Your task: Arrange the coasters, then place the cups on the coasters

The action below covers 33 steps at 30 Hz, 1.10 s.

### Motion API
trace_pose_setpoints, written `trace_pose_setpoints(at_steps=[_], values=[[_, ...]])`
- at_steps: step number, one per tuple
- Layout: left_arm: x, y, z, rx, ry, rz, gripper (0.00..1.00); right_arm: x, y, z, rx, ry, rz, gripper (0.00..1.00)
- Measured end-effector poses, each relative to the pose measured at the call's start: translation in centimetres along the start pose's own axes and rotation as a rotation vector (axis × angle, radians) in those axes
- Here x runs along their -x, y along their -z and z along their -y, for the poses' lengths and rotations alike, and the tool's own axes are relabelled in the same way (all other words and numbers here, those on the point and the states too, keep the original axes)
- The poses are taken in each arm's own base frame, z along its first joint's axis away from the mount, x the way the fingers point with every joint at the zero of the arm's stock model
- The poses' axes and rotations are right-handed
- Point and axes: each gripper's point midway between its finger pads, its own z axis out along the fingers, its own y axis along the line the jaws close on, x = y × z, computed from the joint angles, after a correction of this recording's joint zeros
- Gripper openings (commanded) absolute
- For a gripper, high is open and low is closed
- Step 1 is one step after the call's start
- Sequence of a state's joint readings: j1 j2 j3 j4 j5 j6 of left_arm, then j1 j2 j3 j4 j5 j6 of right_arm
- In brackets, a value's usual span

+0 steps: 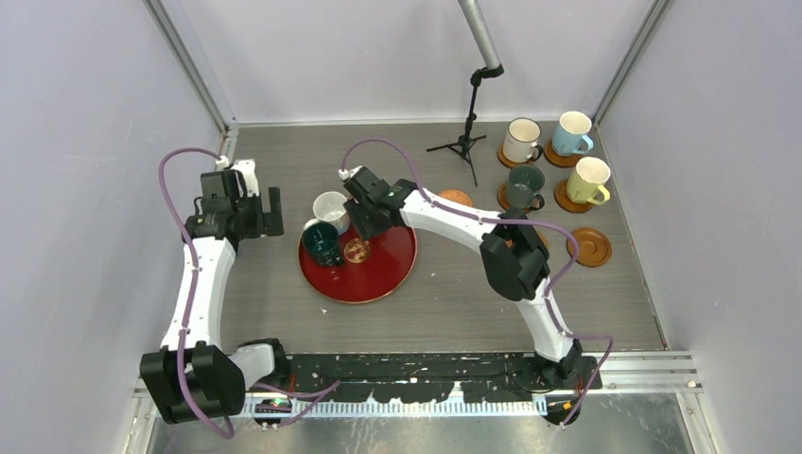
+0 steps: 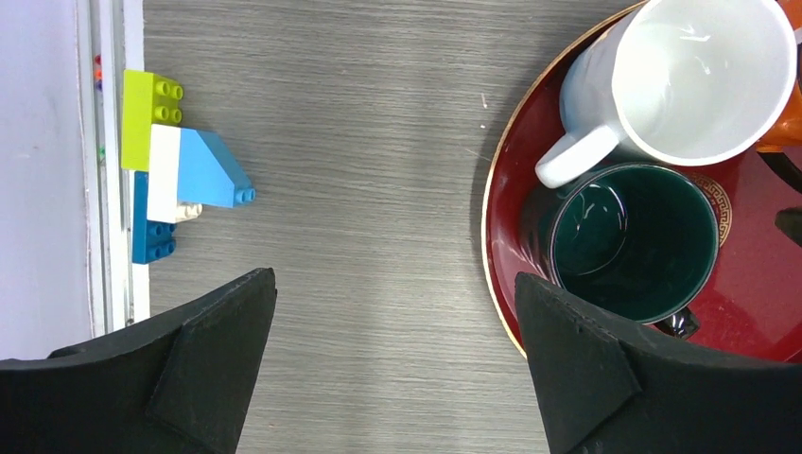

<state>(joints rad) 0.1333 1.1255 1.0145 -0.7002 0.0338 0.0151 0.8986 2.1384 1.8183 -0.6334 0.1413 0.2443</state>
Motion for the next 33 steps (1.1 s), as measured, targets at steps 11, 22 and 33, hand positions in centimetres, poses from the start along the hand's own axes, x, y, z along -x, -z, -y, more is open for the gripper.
trace_pose_setpoints(at_steps=[11,22,33], values=[[1.3,1.3,0.0,0.013,0.033,0.089,1.0,-0.2,-2.0,2.7,-0.122,-0.007,-0.016,0.46],[1.2,1.3,0.2,0.0,0.029,0.102,1.0,-0.1,-2.7,3.5,-0.099,0.045,-0.019,0.24],[1.4,2.2,0.9,-0.046,-0.035,0.136,1.0,-0.9,-2.0,5.0,-0.032,0.11,-0.02,0.0]])
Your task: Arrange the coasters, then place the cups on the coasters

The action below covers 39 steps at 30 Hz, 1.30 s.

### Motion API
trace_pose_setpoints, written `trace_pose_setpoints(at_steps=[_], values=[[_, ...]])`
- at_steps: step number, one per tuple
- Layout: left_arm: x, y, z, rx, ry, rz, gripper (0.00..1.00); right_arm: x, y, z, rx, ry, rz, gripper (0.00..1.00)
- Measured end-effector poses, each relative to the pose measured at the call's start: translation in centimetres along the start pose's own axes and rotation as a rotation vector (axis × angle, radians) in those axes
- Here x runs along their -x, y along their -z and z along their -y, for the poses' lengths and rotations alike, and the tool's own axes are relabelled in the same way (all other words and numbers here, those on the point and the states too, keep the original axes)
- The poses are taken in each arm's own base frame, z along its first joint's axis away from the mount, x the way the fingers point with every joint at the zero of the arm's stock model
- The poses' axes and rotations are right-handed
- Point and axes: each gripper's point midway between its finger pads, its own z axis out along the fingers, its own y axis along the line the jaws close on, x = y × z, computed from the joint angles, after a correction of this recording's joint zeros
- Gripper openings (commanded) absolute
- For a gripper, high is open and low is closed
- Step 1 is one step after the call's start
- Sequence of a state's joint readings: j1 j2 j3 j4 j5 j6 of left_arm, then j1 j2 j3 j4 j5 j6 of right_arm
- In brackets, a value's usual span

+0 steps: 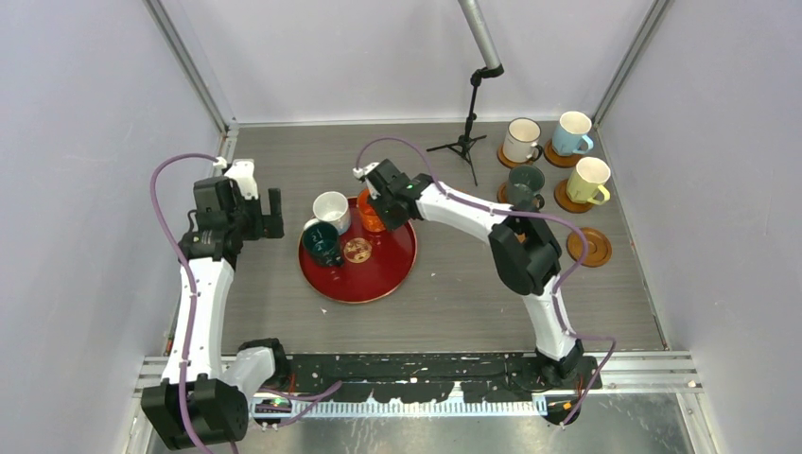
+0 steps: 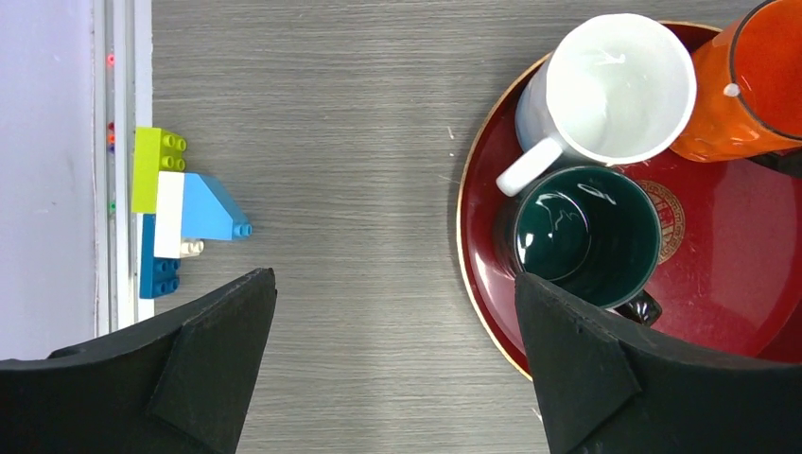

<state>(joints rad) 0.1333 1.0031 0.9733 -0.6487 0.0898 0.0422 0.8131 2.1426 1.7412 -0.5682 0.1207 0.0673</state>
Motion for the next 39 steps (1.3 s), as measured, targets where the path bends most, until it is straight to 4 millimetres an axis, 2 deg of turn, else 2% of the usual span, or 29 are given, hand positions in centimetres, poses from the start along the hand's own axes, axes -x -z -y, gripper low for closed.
trace_pose_setpoints(at_steps=[6,9,11,14,18,20,25,34,39], values=[[-0.2,0.5,0.7,-0.037,-0.019,0.014,1.0,-1.4,2.4,2.1,0.12,0.013,-0.02,0.0],[-0.4,0.6,0.9,-0.051,-0.019,0.007,1.0,-1.6,4.1,3.2,0.199,0.007,-0.005,0.0],[-0.4,0.6,1.0,-0.056,-0.019,0.004,1.0,-1.6,5.7,4.3,0.246,-0.003,0.019,0.0],[-0.5,0.6,1.1,-0.063,-0.019,0.0,1.0,-1.7,8.6,6.9,0.281,-0.017,0.069,0.0],[-0.6,0.6,1.3,-0.07,-0.019,-0.003,1.0,-3.0,12.8,10.6,0.284,-0.024,0.131,0.0],[-0.7,0.6,1.3,-0.074,-0.018,-0.005,1.0,-4.2,14.8,12.3,0.274,-0.026,0.151,0.0],[-1.1,0.7,1.7,-0.096,-0.014,-0.025,1.0,-8.7,19.4,16.6,0.239,-0.055,0.158,0.0],[-1.6,0.8,2.3,-0.127,-0.003,-0.042,1.0,-18.3,24.7,24.3,0.158,-0.202,0.097,0.0],[-1.6,0.8,2.5,-0.135,-0.002,-0.042,1.0,-22.6,27.2,26.3,0.12,-0.285,0.08,0.0]])
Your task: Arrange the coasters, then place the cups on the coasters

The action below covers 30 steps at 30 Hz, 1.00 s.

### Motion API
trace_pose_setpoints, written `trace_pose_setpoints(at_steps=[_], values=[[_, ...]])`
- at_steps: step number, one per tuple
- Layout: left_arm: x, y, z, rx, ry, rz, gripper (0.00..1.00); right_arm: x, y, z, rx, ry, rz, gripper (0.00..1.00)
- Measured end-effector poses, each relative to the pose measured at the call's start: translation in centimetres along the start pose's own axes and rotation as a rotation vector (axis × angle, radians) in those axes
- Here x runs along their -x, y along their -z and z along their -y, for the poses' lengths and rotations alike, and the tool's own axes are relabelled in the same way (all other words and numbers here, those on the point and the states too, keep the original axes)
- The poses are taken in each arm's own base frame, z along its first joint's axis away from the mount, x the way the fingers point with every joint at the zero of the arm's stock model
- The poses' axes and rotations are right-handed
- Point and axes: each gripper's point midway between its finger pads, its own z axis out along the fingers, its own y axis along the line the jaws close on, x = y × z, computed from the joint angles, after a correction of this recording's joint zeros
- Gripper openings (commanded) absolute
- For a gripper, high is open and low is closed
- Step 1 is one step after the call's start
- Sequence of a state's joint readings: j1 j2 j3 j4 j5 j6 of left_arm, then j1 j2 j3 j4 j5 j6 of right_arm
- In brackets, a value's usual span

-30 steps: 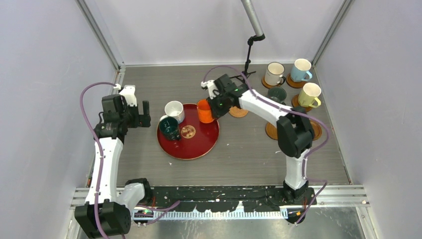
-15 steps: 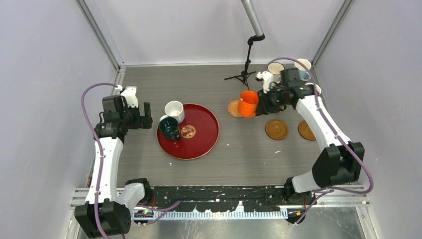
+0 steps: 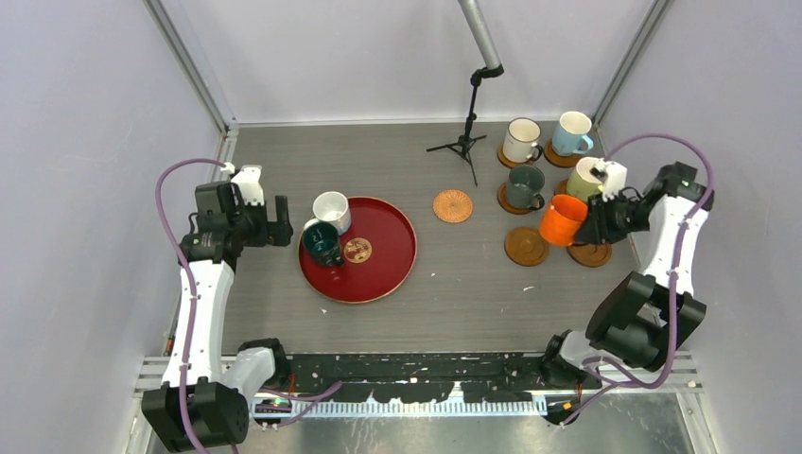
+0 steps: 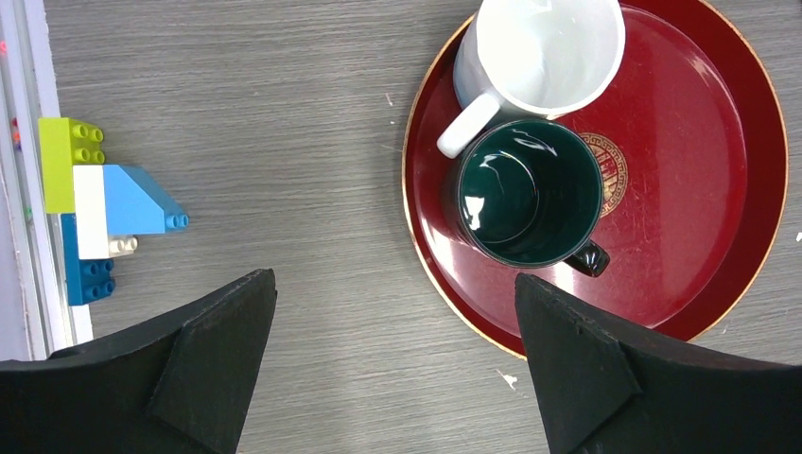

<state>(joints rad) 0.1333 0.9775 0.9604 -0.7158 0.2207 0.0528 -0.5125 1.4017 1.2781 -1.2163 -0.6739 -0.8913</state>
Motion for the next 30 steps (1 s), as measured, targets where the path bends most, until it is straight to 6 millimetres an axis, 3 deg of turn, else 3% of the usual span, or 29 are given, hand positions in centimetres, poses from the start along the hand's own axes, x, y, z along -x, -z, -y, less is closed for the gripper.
trace_pose_setpoints(at_steps=[7,16,24,30], values=[[0.0,0.0,0.1,-0.008,0.0,-0.001,1.0,-2.2,2.0,4.3,-0.146,-0.04,0.039,0.0],[-0.4,-0.4,0.1,-0.01,0.005,-0.025,1.0,-7.3,2.7,9.7,-0.297,-0.103,0.051,0.0],[-0.3,-0.3,0.1,-0.012,0.008,-0.034,1.0,-9.5,1.8,12.4,-0.326,-0.079,0.052,0.0],[0.2,-0.1,0.1,-0.01,0.002,-0.026,1.0,-10.5,0.1,13.1,-0.301,-0.074,0.057,0.0]])
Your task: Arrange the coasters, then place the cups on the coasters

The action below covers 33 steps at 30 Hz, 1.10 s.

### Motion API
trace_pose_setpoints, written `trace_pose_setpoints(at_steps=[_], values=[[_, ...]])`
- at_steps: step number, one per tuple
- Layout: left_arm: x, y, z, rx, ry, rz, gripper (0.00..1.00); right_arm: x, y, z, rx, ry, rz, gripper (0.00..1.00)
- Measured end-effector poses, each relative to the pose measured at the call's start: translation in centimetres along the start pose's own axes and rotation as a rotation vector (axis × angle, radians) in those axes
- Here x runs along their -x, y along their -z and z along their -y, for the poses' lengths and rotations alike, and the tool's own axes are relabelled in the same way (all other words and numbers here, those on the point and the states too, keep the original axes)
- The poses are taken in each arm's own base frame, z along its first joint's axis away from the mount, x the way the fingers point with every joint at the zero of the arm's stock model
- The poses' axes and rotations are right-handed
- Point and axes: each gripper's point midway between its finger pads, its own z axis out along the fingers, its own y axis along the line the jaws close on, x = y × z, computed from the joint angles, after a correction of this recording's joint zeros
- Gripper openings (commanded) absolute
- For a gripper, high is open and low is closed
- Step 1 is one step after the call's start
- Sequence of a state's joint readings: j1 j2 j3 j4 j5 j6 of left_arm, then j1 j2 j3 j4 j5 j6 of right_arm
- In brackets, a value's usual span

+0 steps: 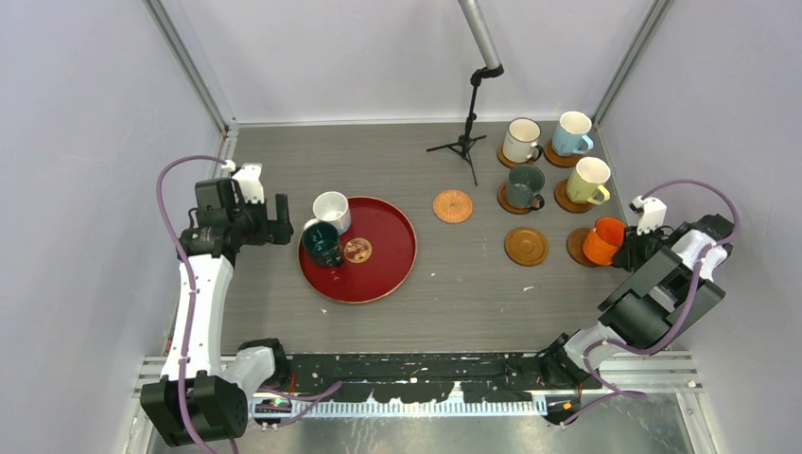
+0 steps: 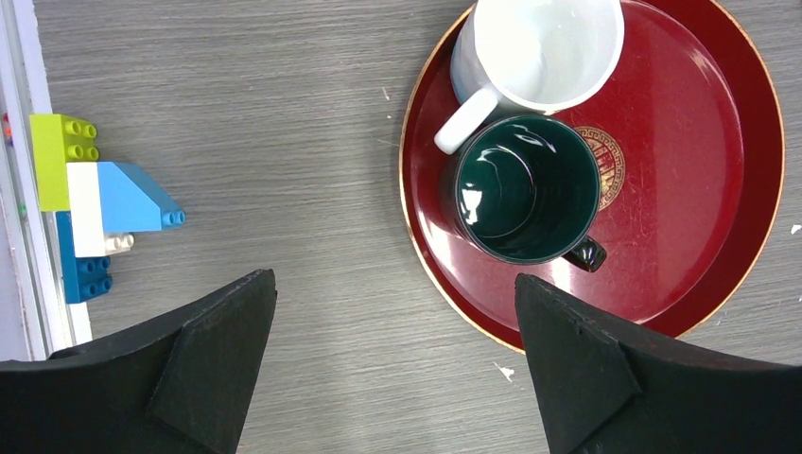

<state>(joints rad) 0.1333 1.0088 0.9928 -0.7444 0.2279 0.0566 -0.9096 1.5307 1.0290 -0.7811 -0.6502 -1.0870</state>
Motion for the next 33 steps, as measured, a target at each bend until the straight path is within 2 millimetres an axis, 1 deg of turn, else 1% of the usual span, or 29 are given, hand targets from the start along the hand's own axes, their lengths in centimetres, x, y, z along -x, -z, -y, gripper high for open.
trace_pose_setpoints(at_steps=[6,15,21,33], values=[[-0.3,0.1,0.0,0.0,-0.002,-0.01,1.0,-0.4,-0.9,-0.4,0.011,0.011,0.025,0.0],[-0.2,0.3,-0.1,0.009,-0.007,-0.014,1.0,0.0,-1.6,0.2,0.009,0.04,0.062,0.02],[0.1,0.4,-0.2,0.011,-0.012,-0.008,1.0,0.0,-2.2,0.0,0.038,0.046,0.079,0.07],[-0.2,0.3,-0.4,0.016,-0.026,-0.021,1.0,0.2,-2.9,-0.2,0.068,0.123,0.077,0.1]])
